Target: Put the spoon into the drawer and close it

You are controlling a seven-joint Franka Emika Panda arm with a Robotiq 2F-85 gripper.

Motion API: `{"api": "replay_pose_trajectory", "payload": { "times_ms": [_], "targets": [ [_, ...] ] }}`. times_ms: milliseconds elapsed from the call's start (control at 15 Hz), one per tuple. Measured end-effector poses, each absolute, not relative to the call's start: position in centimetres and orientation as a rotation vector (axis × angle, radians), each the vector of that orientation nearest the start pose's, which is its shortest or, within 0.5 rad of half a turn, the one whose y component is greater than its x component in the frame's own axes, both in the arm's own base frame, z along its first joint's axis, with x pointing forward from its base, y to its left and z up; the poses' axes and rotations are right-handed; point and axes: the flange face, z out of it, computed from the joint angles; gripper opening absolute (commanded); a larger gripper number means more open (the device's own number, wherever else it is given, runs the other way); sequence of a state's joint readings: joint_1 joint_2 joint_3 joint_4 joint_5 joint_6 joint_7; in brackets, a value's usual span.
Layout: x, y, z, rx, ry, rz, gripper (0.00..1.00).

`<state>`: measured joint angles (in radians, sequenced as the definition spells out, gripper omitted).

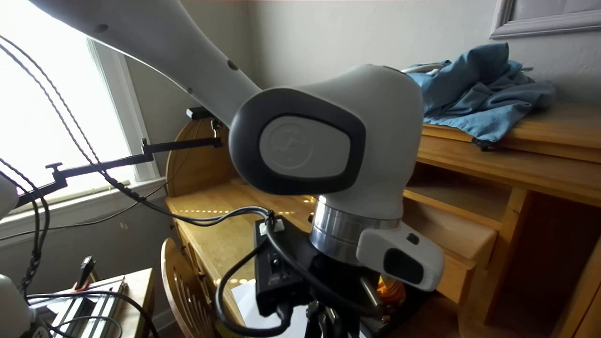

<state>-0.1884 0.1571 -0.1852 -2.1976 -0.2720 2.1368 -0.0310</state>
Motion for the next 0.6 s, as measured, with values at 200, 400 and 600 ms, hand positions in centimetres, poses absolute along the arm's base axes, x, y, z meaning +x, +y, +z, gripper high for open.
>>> {"api": "replay_pose_trajectory", "payload": {
  "times_ms": [200,400,600],
  "targets": [
    [49.8,-20.0,29.7,-3.366,0.305,0.184,1.0],
    [50.8,-20.3,28.6,-3.4,0.345,-0.047,1.0],
    [51.3,-21.4,26.5,-3.425,0.355,-0.169,1.0]
  ]
}}
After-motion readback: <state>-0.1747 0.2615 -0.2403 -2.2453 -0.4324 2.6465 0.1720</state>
